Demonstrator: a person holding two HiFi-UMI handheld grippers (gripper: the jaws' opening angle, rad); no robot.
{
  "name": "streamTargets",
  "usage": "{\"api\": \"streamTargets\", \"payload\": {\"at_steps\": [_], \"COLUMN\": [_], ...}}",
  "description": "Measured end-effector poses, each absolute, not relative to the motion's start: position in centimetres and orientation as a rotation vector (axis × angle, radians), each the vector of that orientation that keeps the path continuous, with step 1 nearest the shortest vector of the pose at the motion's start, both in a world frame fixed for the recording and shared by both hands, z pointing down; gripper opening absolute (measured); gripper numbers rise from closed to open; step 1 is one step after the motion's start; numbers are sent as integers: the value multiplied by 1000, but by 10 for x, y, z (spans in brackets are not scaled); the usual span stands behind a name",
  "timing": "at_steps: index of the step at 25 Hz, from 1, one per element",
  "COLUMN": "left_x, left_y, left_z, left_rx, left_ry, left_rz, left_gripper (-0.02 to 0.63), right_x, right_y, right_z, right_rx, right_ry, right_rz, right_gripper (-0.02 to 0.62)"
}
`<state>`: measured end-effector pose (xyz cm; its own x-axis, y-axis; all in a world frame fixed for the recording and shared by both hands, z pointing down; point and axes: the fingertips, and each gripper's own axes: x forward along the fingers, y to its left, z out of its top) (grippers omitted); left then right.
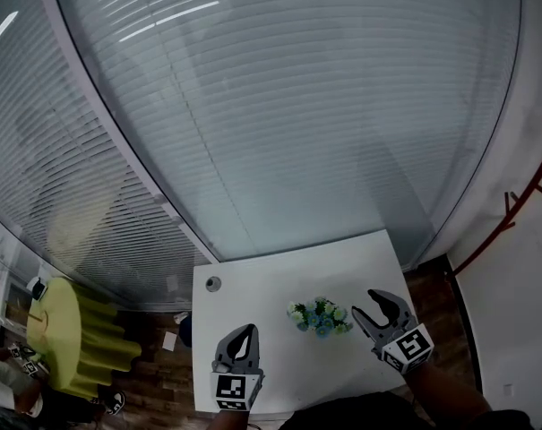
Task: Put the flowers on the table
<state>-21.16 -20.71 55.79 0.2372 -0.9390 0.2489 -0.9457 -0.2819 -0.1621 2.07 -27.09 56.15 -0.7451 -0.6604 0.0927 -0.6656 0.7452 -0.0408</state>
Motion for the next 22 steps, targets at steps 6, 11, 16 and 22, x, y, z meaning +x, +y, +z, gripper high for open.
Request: {"api": "streamTargets", "payload": {"at_steps": [6,11,16,22], "left_x": [-212,-216,-218,-215], "left_y": [-206,-202,-203,-202], "left_z": [556,556,560,564], "left_rx": [2437,2415,2420,2421], "left_ry": [-1895,-1912,-1896,-1879], "left_rz": [441,424,439,434], "left_gripper": [0,0,0,0], "right_x": [24,27,30,39], "right_y": [-270,-270,-273,-273], "right_z": [561,557,559,554], "right_rx": [1087,1133,1177,1248], "right_ry": [-2869,-2863,-2840,-2818], "right_rz": [146,118,102,62], "right_gripper": [136,42,17,15]}}
